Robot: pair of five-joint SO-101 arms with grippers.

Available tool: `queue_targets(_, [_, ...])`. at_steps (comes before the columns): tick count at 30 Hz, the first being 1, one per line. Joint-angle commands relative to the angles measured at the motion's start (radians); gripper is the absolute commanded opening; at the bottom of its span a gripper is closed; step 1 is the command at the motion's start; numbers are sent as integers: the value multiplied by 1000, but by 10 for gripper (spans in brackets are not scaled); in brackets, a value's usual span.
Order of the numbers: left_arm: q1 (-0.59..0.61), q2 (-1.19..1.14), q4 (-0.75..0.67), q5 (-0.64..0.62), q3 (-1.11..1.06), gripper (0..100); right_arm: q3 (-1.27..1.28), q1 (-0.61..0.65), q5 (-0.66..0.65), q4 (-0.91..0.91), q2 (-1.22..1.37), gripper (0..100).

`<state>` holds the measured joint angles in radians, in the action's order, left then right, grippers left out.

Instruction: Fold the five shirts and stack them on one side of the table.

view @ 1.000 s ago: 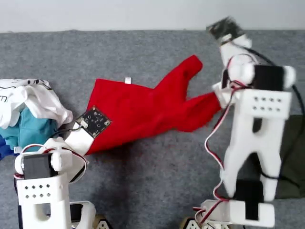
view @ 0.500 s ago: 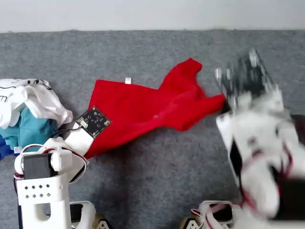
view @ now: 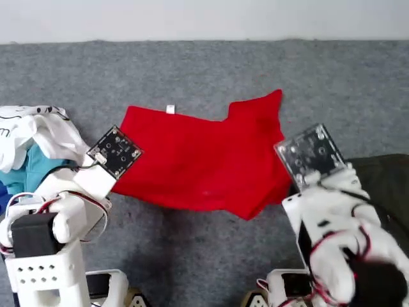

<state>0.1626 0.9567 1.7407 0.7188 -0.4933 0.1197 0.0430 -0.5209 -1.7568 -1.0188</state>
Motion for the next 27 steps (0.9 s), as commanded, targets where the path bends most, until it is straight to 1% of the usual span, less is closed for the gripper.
queue_targets(1, [9, 14, 15, -2, 51, 14, -14, 1, 8, -44, -28, 10])
queue_targets(5, [9, 14, 15, -8, 131, 14, -121, -111, 9, -42, -61, 10])
queue_targets(7, [9, 32, 15, -37, 163, 14, -161, -166, 8, -42, -77, 10])
queue_targets(11, [8, 130, 17, -55, 171, 14, -169, -220, 8, -42, -120, 10])
queue_targets(14, [8, 206, 17, -60, 133, 14, -169, -229, 8, -42, -148, 10])
queue_targets(17, [8, 250, 17, -60, 44, 14, -167, -229, 8, -44, -140, 10])
queue_targets(21, [8, 262, 17, -60, -36, 14, -167, -229, 9, -44, -117, 10])
queue_targets(24, [8, 261, 15, -60, -44, 14, -163, -225, 9, -44, -105, 10])
queue_targets(27, [2, 253, 9, -60, -58, 14, -104, -220, 9, -39, -53, 10])
